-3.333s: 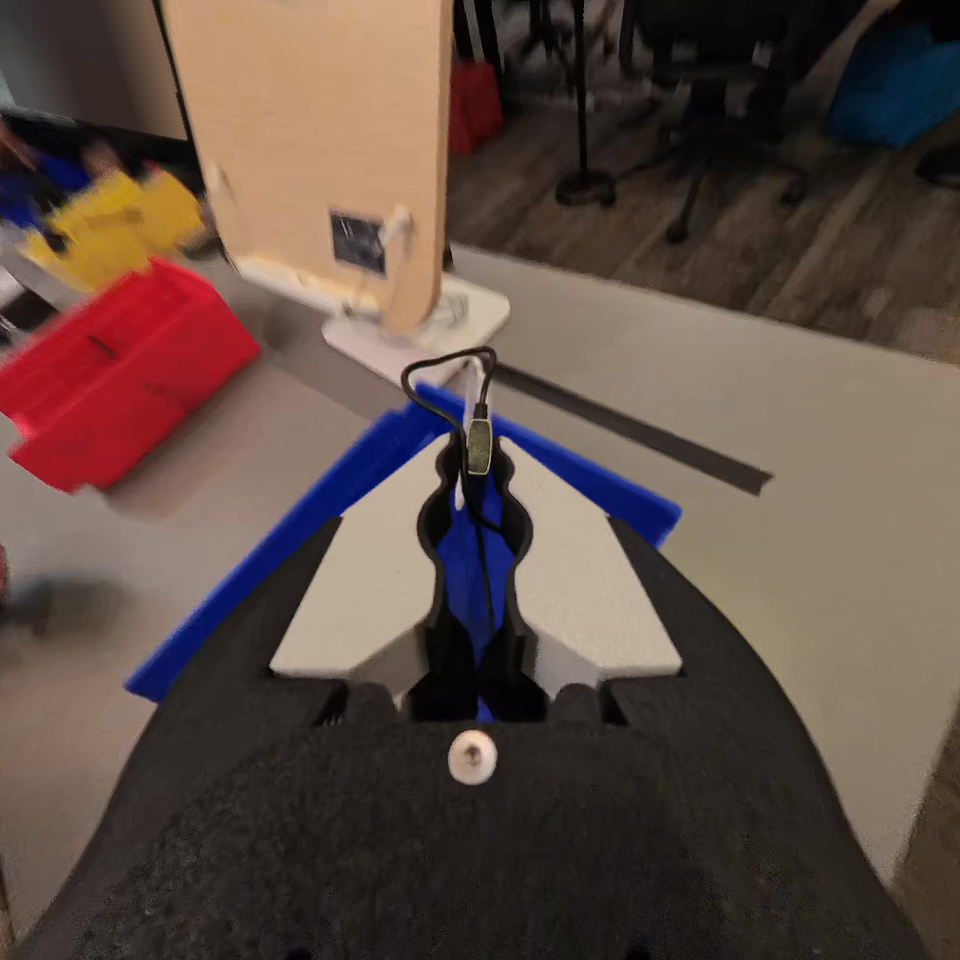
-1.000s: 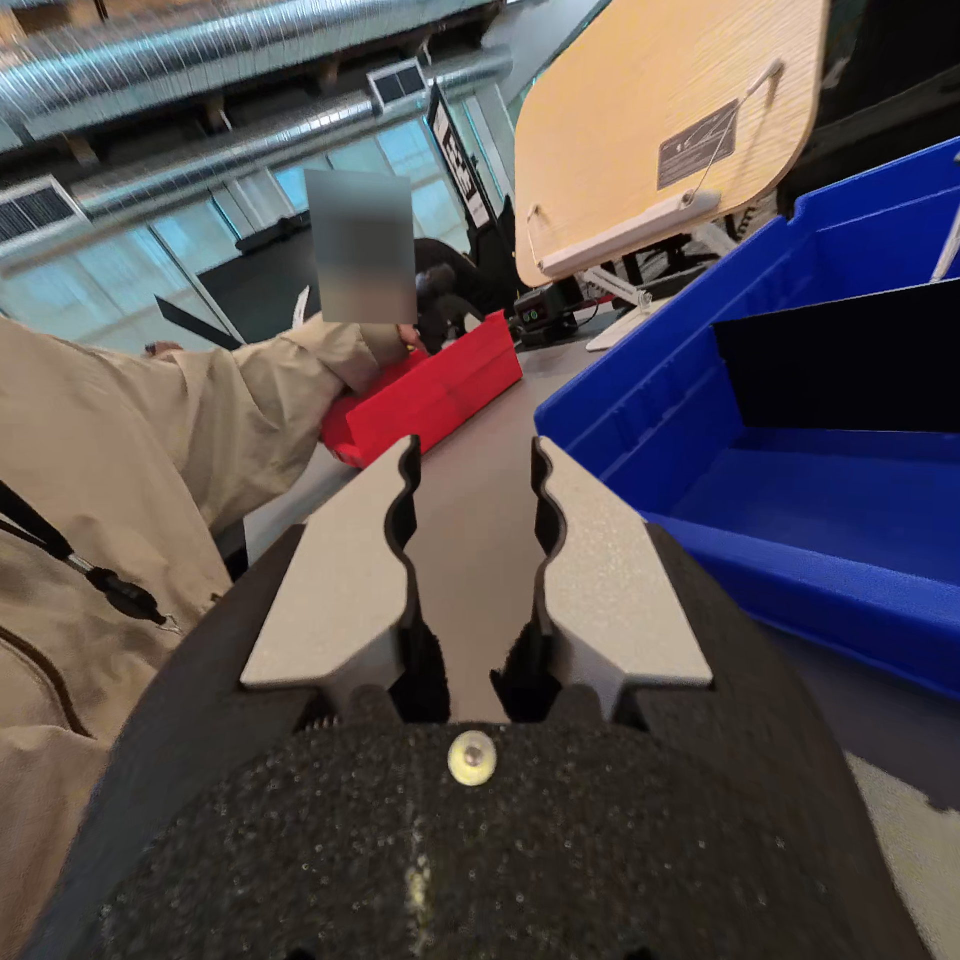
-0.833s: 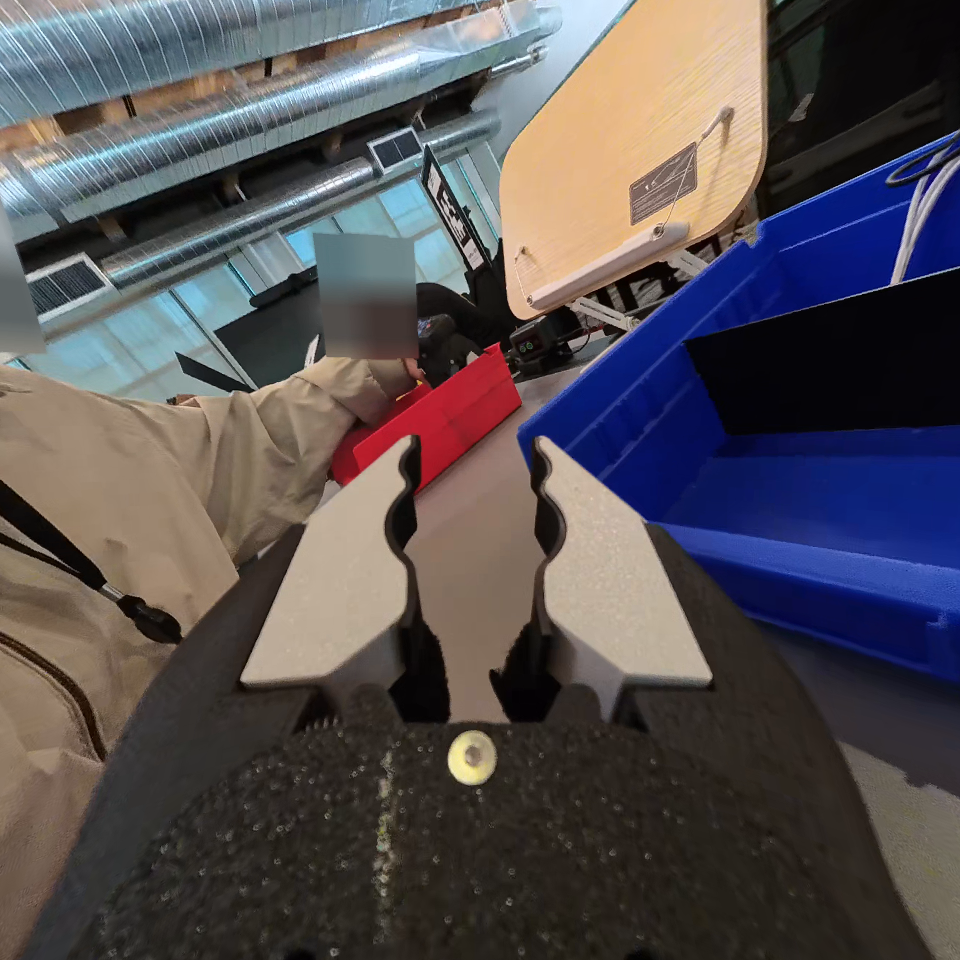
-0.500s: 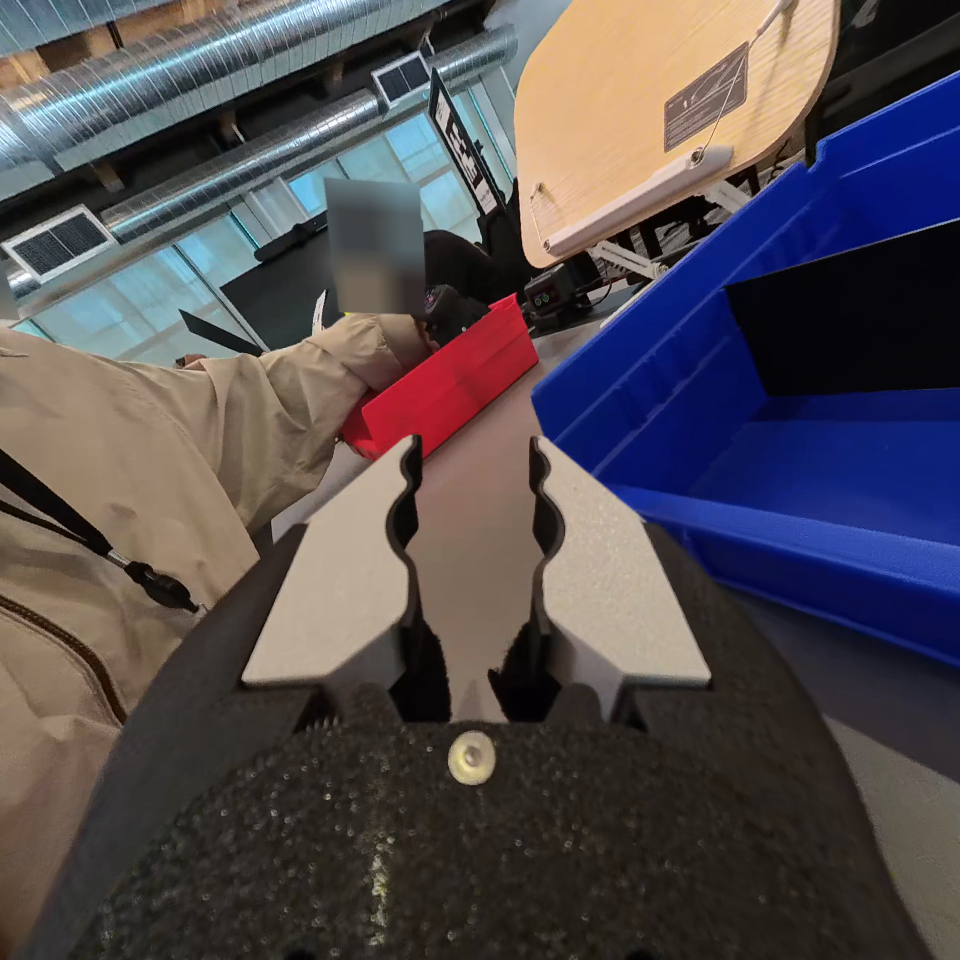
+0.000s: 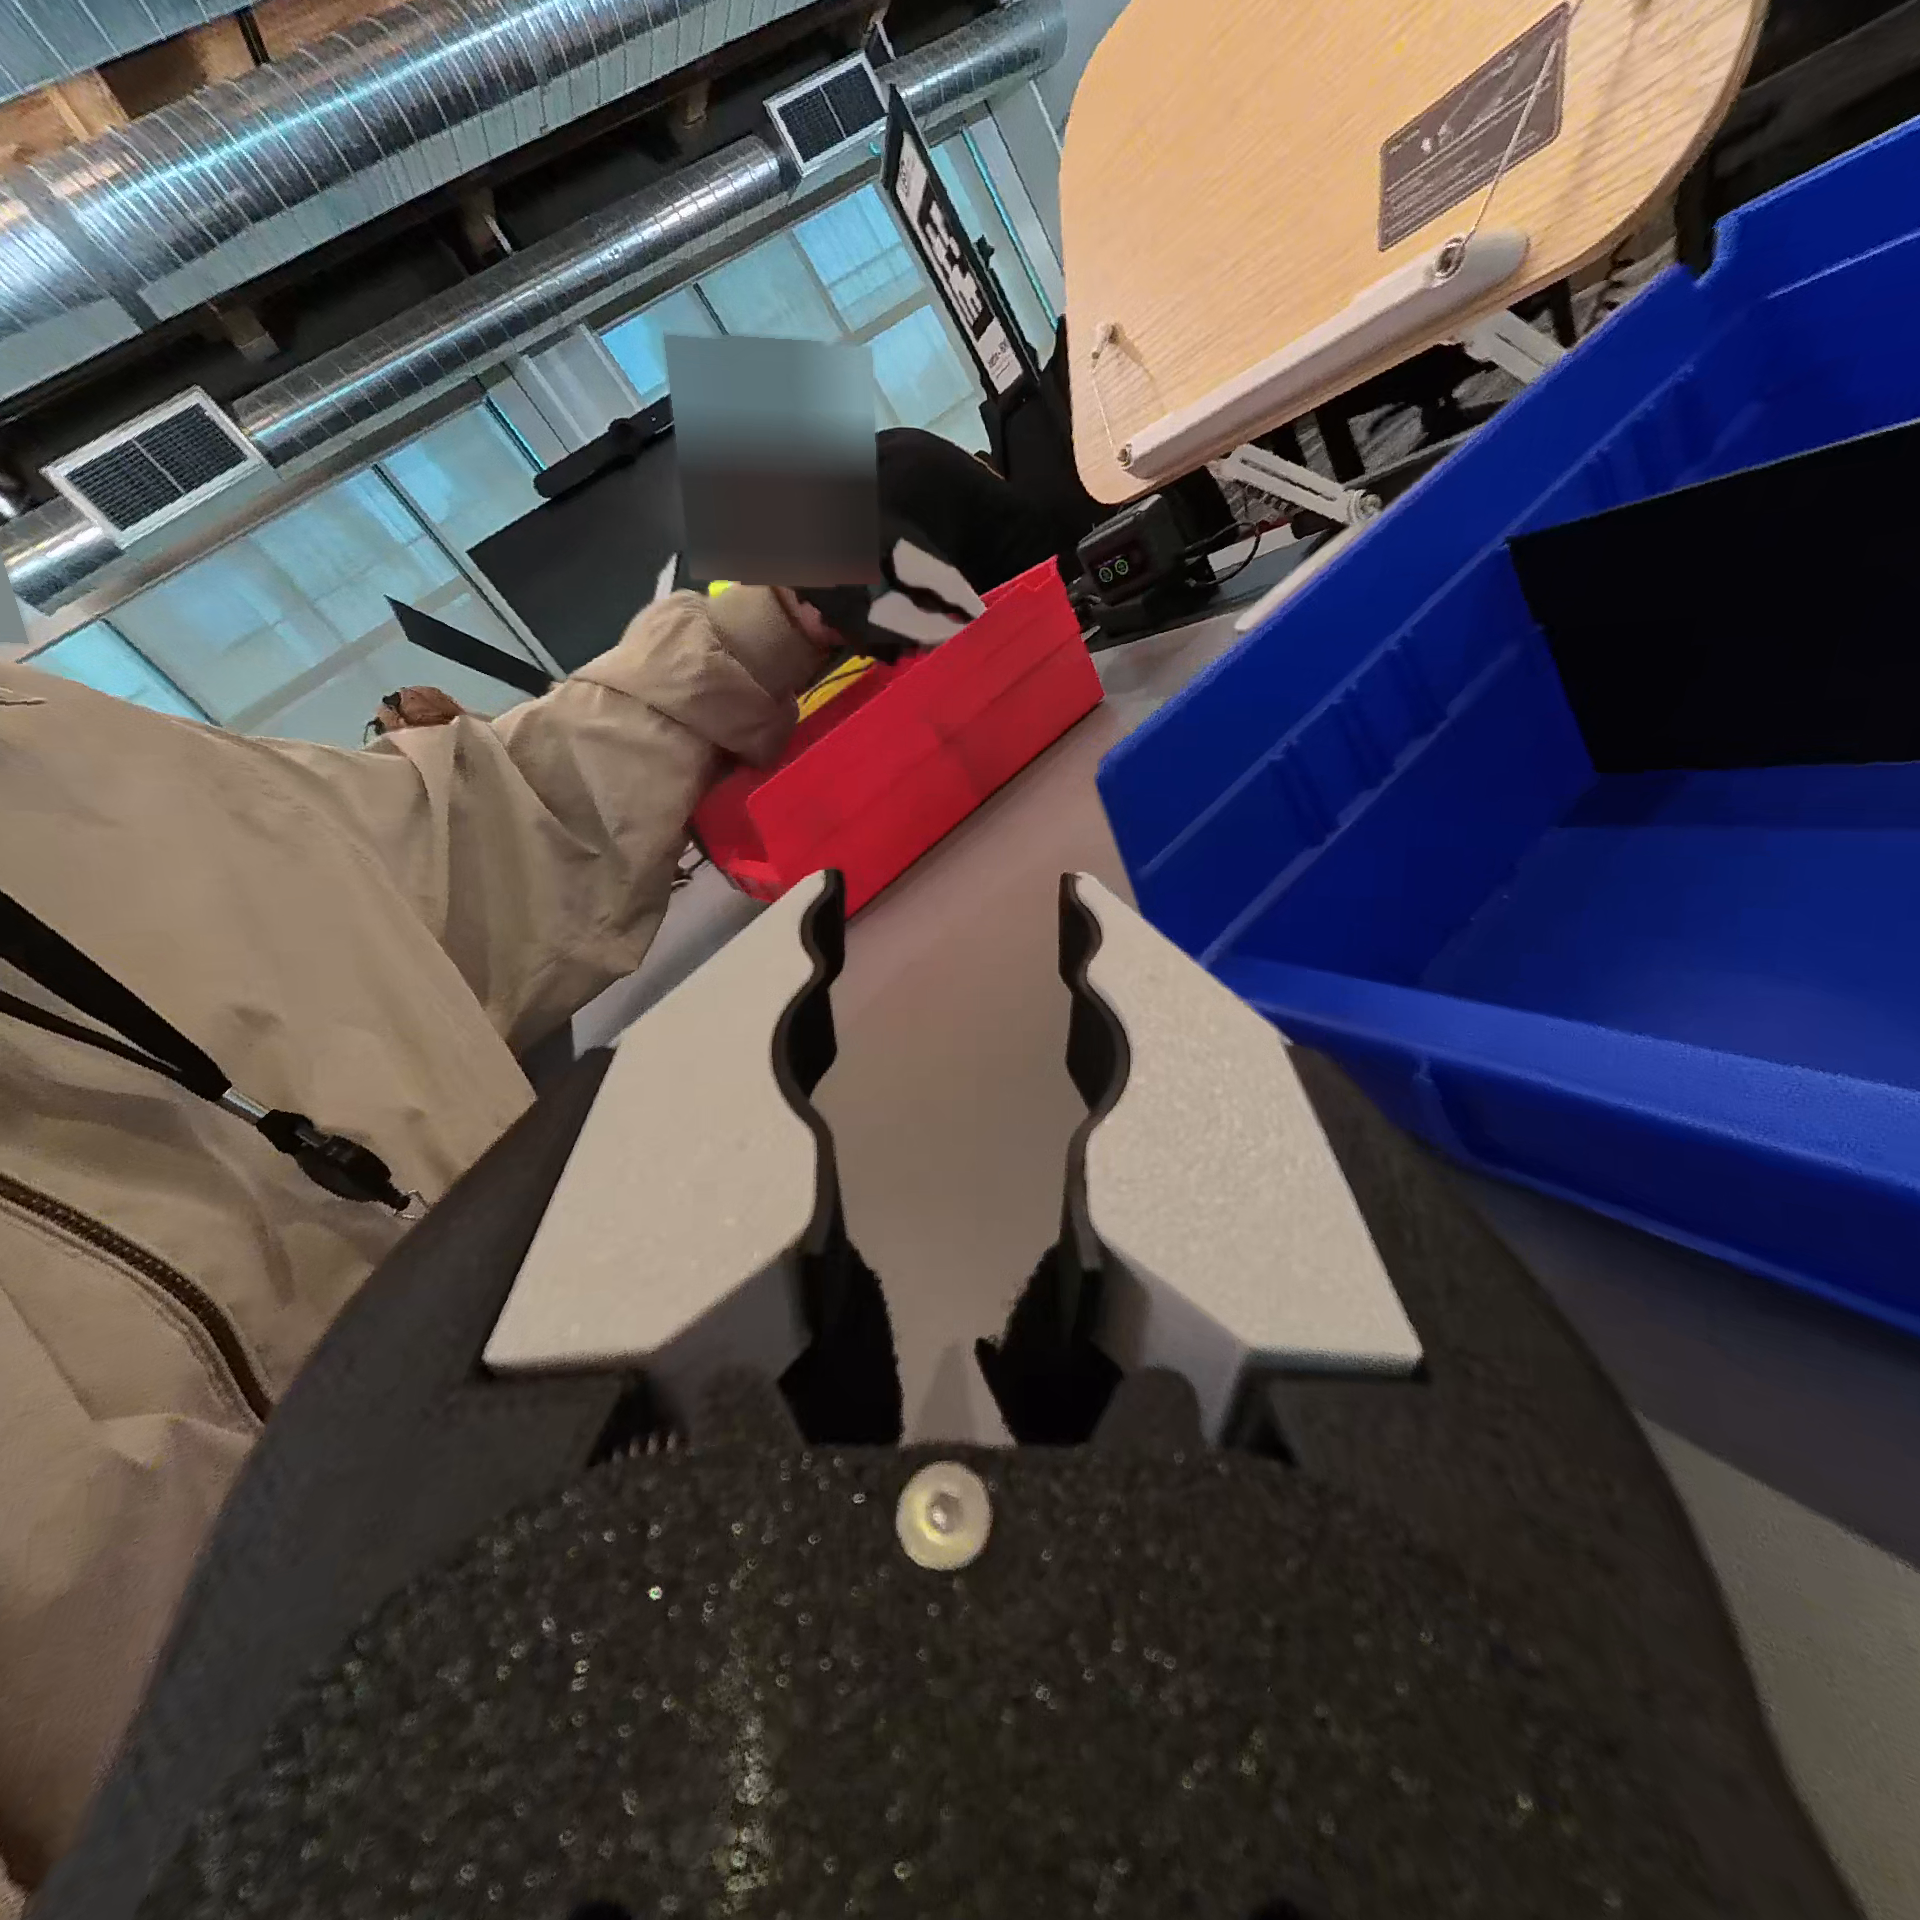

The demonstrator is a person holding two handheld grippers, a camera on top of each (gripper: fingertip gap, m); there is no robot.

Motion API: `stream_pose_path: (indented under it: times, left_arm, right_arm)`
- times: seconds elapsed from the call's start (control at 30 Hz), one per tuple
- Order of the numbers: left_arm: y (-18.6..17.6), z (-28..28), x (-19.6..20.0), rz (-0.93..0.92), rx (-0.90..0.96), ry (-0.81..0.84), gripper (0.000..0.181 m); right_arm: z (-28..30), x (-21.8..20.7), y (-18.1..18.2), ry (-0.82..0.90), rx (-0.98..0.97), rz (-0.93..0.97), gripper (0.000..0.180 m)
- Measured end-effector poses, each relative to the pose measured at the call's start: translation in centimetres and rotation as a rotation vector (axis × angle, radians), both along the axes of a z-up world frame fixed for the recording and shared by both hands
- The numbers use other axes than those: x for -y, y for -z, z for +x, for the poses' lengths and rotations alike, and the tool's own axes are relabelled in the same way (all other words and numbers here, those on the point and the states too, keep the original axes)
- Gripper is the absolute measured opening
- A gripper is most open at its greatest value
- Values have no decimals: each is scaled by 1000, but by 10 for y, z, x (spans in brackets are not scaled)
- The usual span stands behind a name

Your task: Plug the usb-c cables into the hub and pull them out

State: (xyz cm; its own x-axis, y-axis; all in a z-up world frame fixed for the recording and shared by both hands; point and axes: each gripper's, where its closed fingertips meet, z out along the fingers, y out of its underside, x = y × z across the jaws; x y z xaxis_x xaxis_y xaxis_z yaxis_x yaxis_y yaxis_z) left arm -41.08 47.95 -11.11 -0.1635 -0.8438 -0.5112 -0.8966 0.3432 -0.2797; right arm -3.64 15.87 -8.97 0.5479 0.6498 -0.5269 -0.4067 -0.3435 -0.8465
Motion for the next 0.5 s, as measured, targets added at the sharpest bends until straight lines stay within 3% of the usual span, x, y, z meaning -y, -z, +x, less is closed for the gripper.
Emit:
stream_pose_path:
  times: [0.17,0.27,0.37,0.5]
  left_arm:
    - [-72,-7,18,-79,321,-70,2]
    - [-112,-4,34,-61,499,-89,1]
    - [-148,10,62,-36,633,-53,1]
    - [-188,45,117,-105,801,69,1]
  right_arm:
    - [-55,29,-34,-237,-50,84,44]
    - [-111,31,-39,-367,134,110,45]
    - [-148,5,-39,-357,300,146,46]
    - [-173,-46,-42,-247,326,187,52]
